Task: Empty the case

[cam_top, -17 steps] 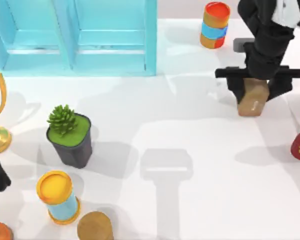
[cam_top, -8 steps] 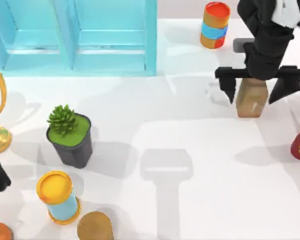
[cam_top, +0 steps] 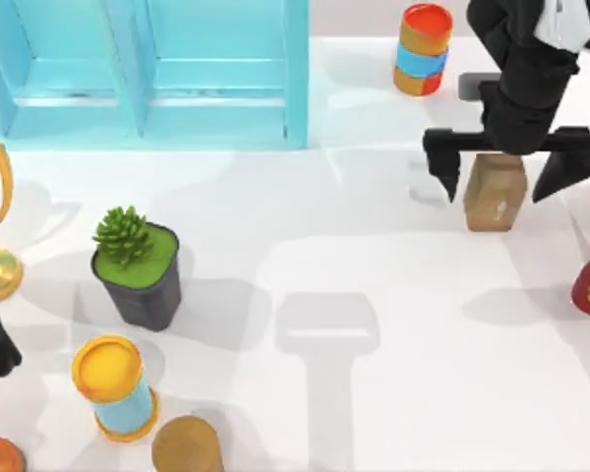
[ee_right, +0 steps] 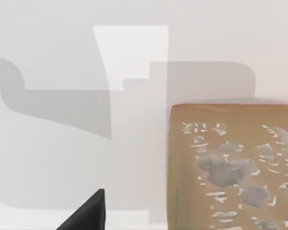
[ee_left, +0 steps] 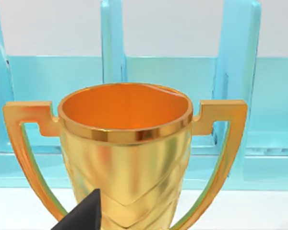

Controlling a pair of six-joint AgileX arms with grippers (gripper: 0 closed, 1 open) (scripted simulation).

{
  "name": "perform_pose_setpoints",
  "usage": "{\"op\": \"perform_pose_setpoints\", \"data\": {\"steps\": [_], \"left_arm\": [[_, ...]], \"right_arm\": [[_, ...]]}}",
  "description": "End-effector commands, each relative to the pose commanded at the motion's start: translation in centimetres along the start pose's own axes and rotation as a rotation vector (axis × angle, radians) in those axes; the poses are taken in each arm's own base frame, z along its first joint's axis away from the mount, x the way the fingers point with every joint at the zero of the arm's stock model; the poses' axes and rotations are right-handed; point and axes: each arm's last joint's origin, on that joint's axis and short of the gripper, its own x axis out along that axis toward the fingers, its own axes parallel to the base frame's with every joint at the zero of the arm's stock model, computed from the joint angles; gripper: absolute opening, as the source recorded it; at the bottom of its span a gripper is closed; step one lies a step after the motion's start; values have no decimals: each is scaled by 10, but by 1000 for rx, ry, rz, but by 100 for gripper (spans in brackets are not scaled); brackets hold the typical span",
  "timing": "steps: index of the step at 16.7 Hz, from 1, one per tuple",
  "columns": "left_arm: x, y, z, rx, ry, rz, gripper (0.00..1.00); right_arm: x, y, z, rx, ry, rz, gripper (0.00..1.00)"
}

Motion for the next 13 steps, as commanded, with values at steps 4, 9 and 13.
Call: {"op": "perform_pose_setpoints", "data": {"steps": [4,9,13], "left_arm": [[0,0,0,0,0,0,100],[0,0,0,0,0,0,100],[0,0,0,0,0,0,100]], "right_arm": [[-31,2,3,-5,0,1,100],[-73,1,0,-3,0,0,100],[-76,0,-1,-2,0,-1,100]]}}
